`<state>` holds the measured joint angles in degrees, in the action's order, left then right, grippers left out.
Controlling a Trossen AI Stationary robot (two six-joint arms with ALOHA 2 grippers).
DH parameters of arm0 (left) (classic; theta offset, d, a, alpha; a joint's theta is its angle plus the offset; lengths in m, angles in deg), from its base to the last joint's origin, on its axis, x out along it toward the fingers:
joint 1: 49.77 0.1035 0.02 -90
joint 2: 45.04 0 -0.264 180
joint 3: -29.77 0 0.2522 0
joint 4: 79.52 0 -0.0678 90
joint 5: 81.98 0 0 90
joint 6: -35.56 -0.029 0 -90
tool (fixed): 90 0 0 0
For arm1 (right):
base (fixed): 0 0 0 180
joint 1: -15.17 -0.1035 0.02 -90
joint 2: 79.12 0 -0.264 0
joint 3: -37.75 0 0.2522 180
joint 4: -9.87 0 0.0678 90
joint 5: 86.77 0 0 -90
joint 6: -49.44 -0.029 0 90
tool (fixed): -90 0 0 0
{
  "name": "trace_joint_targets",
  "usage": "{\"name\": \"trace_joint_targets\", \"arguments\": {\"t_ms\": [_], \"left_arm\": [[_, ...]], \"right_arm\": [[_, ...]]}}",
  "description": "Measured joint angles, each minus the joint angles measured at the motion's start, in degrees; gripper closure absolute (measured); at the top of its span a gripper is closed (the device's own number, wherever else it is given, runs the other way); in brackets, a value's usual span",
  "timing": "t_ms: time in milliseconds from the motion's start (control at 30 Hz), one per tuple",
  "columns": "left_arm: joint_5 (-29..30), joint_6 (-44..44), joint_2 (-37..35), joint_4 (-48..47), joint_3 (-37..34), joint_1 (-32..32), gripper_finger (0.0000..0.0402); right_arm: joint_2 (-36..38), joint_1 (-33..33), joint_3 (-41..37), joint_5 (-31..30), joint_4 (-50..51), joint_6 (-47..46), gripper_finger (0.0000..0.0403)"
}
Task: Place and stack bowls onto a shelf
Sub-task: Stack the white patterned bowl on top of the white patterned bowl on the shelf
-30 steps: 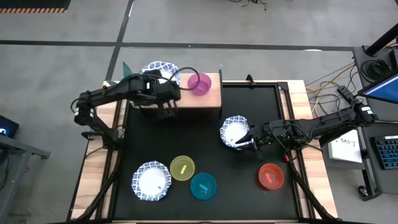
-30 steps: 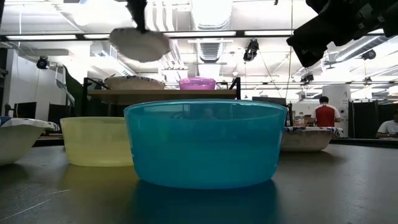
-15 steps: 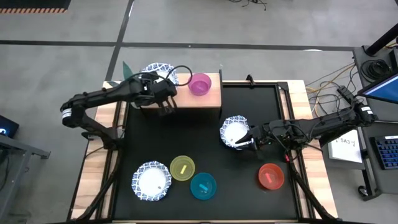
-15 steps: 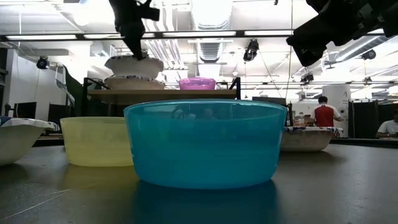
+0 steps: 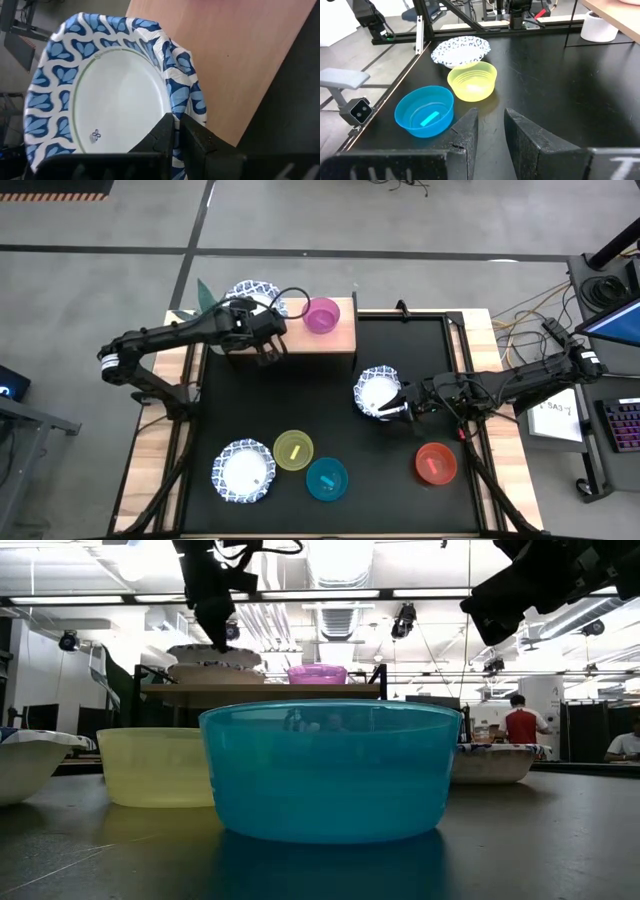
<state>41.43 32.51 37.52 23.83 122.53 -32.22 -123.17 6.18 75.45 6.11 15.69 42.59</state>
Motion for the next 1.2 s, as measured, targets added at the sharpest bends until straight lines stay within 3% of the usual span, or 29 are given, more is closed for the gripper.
{"name": "trace_joint_targets", "arguments": {"t_ms": [600, 1200], "left_arm": [[0.1, -1.2, -0.2, -0.8, 0.2, 0.3, 0.0274], [-1.4, -0.4, -2.3, -3.3, 4.3, 0.3, 0.0258]], "right_arm": [[0.0, 0.0, 0.0, 0.0, 0.0, -0.2, 0.0319], [0.0, 0.0, 0.0, 0.0, -0.1, -0.2, 0.0319]]}}
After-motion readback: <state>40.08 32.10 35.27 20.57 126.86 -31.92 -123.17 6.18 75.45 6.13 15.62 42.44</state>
